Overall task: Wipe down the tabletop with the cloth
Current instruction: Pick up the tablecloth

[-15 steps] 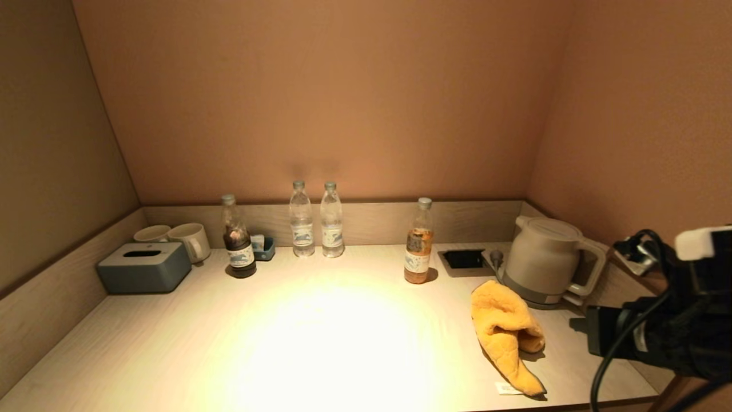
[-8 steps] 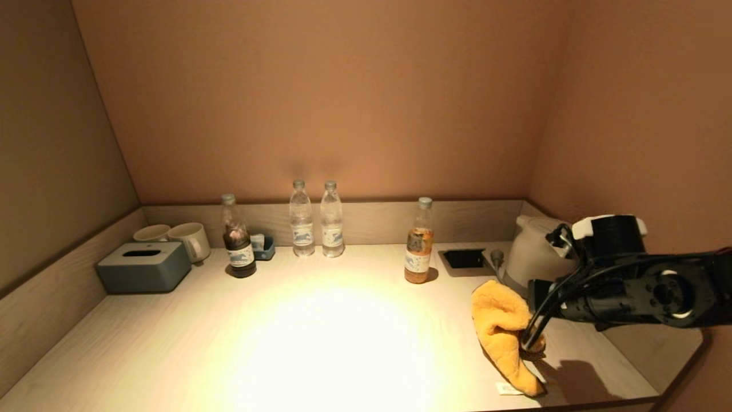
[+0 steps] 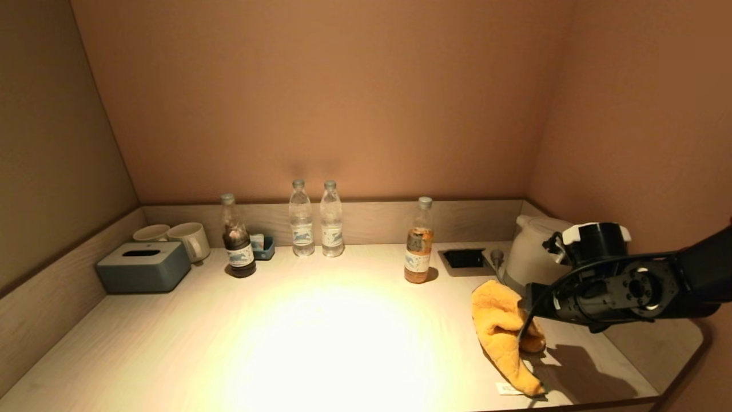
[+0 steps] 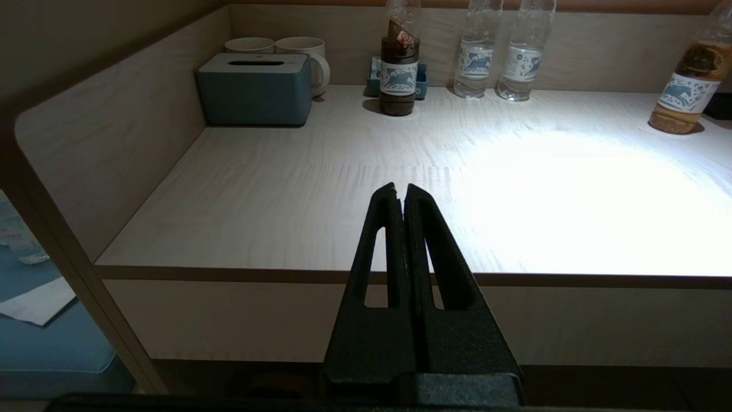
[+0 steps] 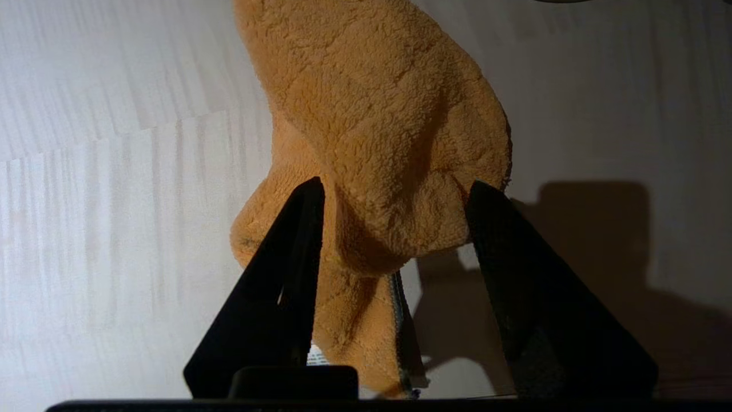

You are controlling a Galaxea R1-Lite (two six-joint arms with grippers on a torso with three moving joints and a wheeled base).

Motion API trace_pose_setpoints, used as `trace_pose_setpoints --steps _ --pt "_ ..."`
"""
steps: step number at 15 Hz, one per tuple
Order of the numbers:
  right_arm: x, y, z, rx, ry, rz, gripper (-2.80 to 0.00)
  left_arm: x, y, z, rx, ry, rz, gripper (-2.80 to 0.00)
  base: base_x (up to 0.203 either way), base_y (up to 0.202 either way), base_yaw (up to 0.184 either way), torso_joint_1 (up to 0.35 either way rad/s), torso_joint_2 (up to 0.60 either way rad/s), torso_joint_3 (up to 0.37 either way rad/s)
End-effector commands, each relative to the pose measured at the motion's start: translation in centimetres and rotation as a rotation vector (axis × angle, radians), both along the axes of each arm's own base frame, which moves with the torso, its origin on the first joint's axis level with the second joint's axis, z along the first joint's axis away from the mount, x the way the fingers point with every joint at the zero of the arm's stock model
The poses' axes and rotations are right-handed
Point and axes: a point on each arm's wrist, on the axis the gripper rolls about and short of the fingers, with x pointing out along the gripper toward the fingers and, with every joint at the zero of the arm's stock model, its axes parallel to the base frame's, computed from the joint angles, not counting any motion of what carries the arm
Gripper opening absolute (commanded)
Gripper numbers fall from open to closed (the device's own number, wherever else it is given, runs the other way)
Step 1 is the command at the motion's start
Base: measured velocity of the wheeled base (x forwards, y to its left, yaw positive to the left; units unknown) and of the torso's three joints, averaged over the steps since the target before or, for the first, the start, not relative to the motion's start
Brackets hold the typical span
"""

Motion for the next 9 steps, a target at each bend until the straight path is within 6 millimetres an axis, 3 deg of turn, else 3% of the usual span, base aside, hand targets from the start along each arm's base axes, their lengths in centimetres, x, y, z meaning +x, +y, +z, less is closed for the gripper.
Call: trace_pose_setpoints --steps 1,6,9 --pt "-0.3 0.0 0.3 0.001 -0.005 0.001 0.00 0.0 0.0 0.0 0.000 -0.001 0.000 -2.80 0.000 0.000 0.000 0.000 0.00 0.000" --pt "0.2 1.3 -1.0 0.010 0.033 0.045 0.00 0.0 0.0 0.0 0.000 -0.001 0.000 -2.80 0.000 0.000 0.000 0.000 0.00 0.000" --pt "1.5 1.6 -3.6 0.011 0.097 0.053 0.00 0.0 0.0 0.0 0.000 -0.001 0.000 -2.80 0.000 0.000 0.000 0.000 0.00 0.000"
